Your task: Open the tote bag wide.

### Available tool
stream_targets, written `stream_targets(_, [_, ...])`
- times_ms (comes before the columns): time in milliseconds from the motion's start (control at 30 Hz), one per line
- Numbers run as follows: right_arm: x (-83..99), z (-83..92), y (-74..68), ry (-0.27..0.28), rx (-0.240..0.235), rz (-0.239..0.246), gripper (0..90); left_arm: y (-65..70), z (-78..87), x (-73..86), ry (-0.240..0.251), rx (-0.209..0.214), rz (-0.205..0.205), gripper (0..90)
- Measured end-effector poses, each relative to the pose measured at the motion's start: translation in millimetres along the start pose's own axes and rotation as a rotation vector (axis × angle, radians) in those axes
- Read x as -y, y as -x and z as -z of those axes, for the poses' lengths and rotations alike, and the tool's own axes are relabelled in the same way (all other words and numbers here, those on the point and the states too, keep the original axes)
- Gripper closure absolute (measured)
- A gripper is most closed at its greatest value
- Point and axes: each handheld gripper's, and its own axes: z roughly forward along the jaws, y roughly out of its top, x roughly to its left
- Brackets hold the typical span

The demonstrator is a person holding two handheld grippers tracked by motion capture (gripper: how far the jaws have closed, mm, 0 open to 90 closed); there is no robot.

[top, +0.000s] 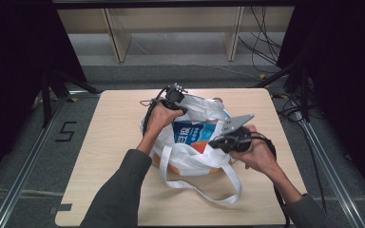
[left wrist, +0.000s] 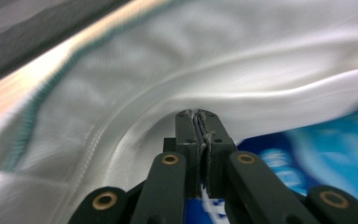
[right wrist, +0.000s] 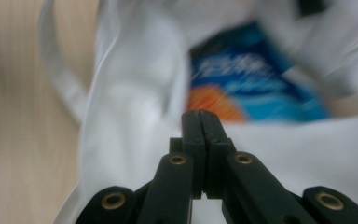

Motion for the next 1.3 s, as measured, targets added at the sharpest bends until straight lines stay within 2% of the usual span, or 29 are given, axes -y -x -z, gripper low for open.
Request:
stream_targets(33, [-4.5,3.6,7.2,0.023,0.04,-0.003,90.0,2.8,14.7,-3.0,0.051,0.039,0.01,86.8])
stream_targets(67, [-8.8,5.7,17.0,0.039,0.063,0.02,90.0,2.8,14.7,-3.0,0.051,0.039,0.01,86.7])
stream_targets(100, [-8.8,5.7,17.0,0.039,0.063,0.02,90.0,3.6,23.1,-4.8,0.072,0.053,0.009,86.7])
stream_targets(133, [-11.5,8.3,24.5,0.057,0.086,-0.012,90.0,4.1,31.3,-6.3,0.095,0.065,0.01,86.7])
stream_targets(200, [-15.3,11.4,41.4,0.087,0.117,-0.035,90.0,2.8,48.0,-8.3,0.123,0.041,-0.007,86.4])
stream_targets(233, [-15.7,10.7,56.2,0.108,0.154,-0.059,90.0,-0.5,56.4,-8.5,0.135,0.039,-0.005,86.2])
stream_targets(267, [-14.6,9.4,62.8,0.114,0.163,-0.077,90.0,-5.0,64.4,-7.8,0.146,0.035,0.005,86.3])
stream_targets(367, [-10.2,5.4,73.3,0.091,0.173,-0.101,90.0,-22.6,82.8,1.1,0.125,0.01,0.018,86.4])
stream_targets(400, [-4.6,-0.2,79.4,0.081,0.196,-0.121,90.0,-28.2,86.2,7.0,0.107,0.0,0.01,86.7])
stream_targets(433, [-2.4,-0.7,83.4,0.063,0.203,-0.117,90.0,-33.0,87.6,14.3,0.078,-0.001,0.007,86.9])
stream_targets(500, [0.4,-3.3,86.8,0.076,0.216,-0.126,90.0,-41.3,84.5,30.4,0.035,-0.01,0.007,87.4])
stream_targets(533, [2.4,-3.4,89.3,0.06,0.207,-0.144,90.0,-45.8,81.2,37.7,0.017,0.011,0.008,87.8])
stream_targets(567, [4.8,-4.8,93.5,0.055,0.222,-0.143,90.0,-48.8,76.6,44.0,0.026,-0.005,0.014,88.2])
stream_targets(600, [7.2,-7.0,97.1,0.045,0.228,-0.147,90.0,-51.4,71.4,48.7,0.01,-0.009,0.014,89.0])
stream_targets(667, [11.8,-14.9,101.7,0.034,0.24,-0.164,90.0,-53.4,58.9,56.2,-0.005,-0.003,0.011,89.1])
stream_targets(700, [14.1,-18.7,103.5,0.016,0.243,-0.167,90.0,-53.6,53.1,58.5,-0.005,-0.02,0.012,89.2])
stream_targets(733, [16.6,-23.5,104.7,0.027,0.248,-0.178,90.0,-53.6,46.7,61.2,0.009,-0.03,0.027,89.3])
stream_targets(767, [18.5,-25.1,107.3,0.003,0.242,-0.177,90.0,-55.3,41.2,64.0,0.0,-0.018,0.034,89.4])
stream_targets(800, [21.5,-30.8,108.3,0.015,0.259,-0.191,90.0,-56.8,36.4,66.9,-0.005,-0.02,0.043,89.4])
stream_targets(833, [23.5,-33.2,109.3,-0.014,0.255,-0.193,90.0,-58.9,32.1,70.1,0.0,-0.017,0.057,89.5])
stream_targets(867, [25.9,-36.7,110.0,-0.012,0.256,-0.206,90.0,-60.5,27.4,73.4,-0.004,-0.009,0.066,89.5])
stream_targets(900, [27.8,-38.3,111.0,-0.031,0.246,-0.218,90.0,-60.0,23.1,76.7,-0.008,-0.009,0.07,89.5])
stream_targets(933, [33.8,-47.8,111.2,-0.051,0.263,-0.212,90.0,-60.1,20.1,79.4,-0.013,-0.005,0.066,89.5])
stream_targets(1033, [41.5,-54.4,112.9,-0.062,0.249,-0.221,90.0,-63.0,13.5,87.9,0.008,0.013,0.103,89.6])
stream_targets(1067, [44.4,-56.3,112.7,-0.047,0.25,-0.234,90.0,-64.0,15.4,87.7,0.003,0.027,0.104,89.6])
stream_targets(1167, [40.7,-48.1,109.3,-0.039,0.242,-0.25,90.0,-58.9,28.7,82.5,0.045,0.019,0.108,88.7])
stream_targets(1233, [35.9,-37.3,109.4,0.03,0.237,-0.235,90.0,-52.1,43.9,76.0,0.071,0.029,0.075,86.1])
stream_targets(1267, [31.0,-28.6,105.9,0.037,0.219,-0.245,90.0,-47.6,51.1,73.2,0.075,0.028,0.047,85.6])
stream_targets(1300, [25.6,-21.4,101.3,0.06,0.208,-0.233,90.0,-42.2,56.7,71.4,0.077,0.03,0.026,85.6])
